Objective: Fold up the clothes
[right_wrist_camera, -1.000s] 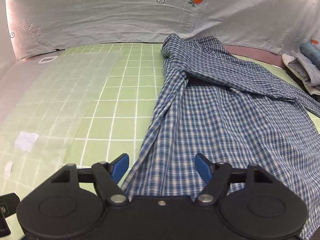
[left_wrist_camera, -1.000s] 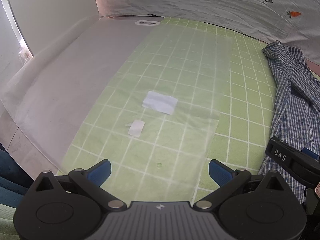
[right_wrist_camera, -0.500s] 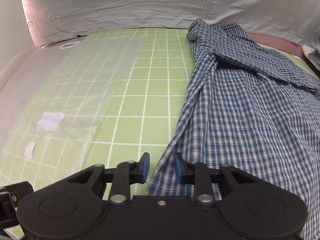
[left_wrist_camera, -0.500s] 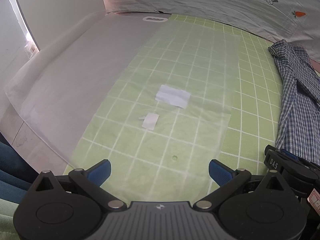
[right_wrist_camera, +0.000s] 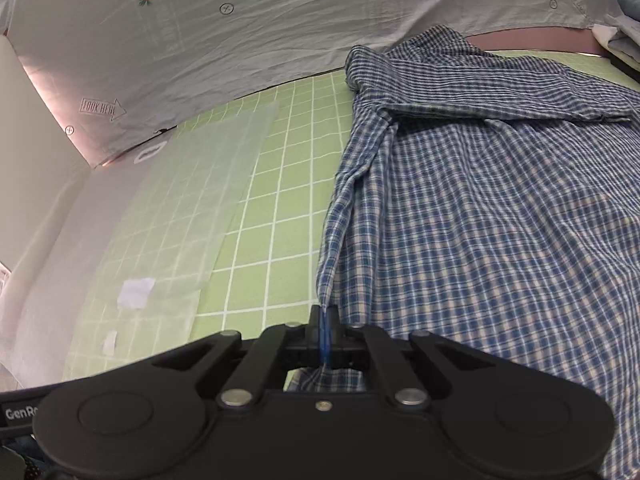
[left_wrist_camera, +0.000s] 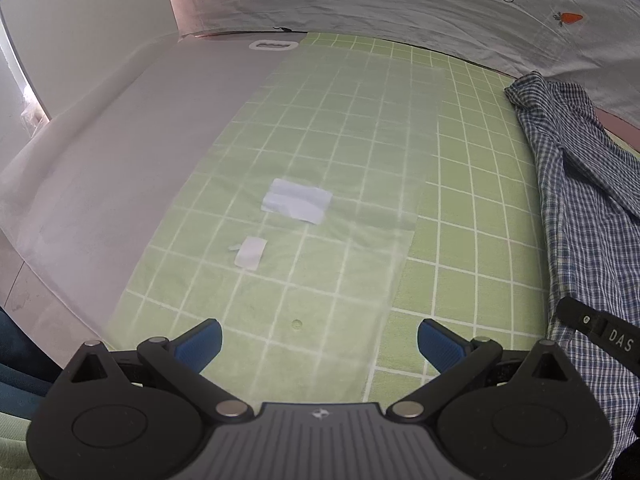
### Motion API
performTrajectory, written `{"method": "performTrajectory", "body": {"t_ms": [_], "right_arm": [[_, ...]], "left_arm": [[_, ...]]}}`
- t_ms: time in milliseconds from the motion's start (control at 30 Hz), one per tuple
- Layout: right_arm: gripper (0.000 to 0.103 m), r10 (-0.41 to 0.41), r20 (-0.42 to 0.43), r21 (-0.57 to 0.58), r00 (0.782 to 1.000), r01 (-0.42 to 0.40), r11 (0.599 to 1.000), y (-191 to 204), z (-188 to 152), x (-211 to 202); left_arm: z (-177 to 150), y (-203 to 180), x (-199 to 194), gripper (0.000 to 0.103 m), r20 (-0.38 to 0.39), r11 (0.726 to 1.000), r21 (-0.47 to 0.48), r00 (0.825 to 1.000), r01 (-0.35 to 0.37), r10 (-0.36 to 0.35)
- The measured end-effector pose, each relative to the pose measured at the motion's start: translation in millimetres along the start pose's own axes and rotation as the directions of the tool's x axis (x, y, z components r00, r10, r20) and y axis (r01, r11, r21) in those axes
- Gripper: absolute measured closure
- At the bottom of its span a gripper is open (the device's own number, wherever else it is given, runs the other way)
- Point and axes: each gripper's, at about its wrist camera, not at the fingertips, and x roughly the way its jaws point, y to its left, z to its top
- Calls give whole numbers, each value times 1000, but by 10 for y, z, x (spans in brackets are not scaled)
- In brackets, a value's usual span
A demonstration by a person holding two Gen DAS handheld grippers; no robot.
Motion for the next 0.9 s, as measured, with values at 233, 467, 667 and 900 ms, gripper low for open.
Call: {"method": "performTrajectory", "body": {"t_ms": [233, 467, 667, 900], "right_arm": [[102, -3, 49, 104, 999, -2, 995, -601, 131, -397], [102, -43, 62, 206, 997, 30, 978, -1320, 287, -624], [102, -86, 23, 97, 996, 84, 992, -1605, 388, -441], [92, -88, -76, -29, 993, 86, 996, -1717, 331, -202]], "left_arm": [[1, -467, -1, 0, -1, 995, 79, 998, 61, -61], [-52, -885, -39, 0, -4, 989, 121, 996, 86, -86], [-108, -1113, -53, 0, -19, 993, 99, 998, 62, -60], [-147, -1287, -41, 0, -42, 999, 52, 999, 2, 0]]}}
